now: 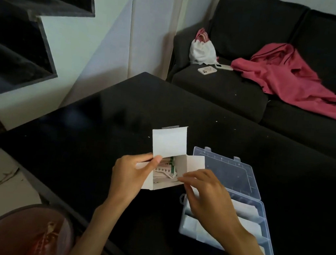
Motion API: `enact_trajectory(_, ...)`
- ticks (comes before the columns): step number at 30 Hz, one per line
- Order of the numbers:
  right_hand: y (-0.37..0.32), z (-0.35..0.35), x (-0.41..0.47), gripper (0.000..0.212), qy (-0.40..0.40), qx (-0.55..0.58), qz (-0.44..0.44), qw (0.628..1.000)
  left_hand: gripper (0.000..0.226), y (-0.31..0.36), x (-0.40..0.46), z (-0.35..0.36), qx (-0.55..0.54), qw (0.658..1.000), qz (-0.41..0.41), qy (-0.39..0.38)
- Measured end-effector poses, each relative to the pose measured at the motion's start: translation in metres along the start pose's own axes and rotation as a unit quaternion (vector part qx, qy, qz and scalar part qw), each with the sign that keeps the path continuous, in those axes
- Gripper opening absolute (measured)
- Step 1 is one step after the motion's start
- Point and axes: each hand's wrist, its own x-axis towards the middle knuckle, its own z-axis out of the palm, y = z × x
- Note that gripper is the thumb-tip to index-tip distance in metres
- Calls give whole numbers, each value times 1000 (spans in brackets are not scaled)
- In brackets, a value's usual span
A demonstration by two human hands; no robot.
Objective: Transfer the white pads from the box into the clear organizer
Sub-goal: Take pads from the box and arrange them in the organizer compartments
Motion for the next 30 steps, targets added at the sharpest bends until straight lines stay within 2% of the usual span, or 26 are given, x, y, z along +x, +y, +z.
enact_trajectory(5,-16,-14,18,33,-61,13,-11,998,16,4,3,-6,-58,996,-50,-41)
enact_trajectory(11,-26,-15,48,36,-137,-112,-43,983,18,5,7,-9,-76,991,-74,-77)
enact_trajectory(16,-36,-11,64,34,-150,-184,-47,970,11,4,13,-9,-95,989,-92,-72)
enact_trajectory(22,-44,3,73,24,-161,-259,-31,952,21,3,11,-7,-70,991,-89,-73)
enact_trajectory(25,-45,19,72,27,-170,-249,-41,953,24,3,8,-6,-67,992,-79,-74)
enact_trajectory(30,-40,20,72,28,-124,-197,-45,972,24,8,3,-2,-47,996,-55,-43)
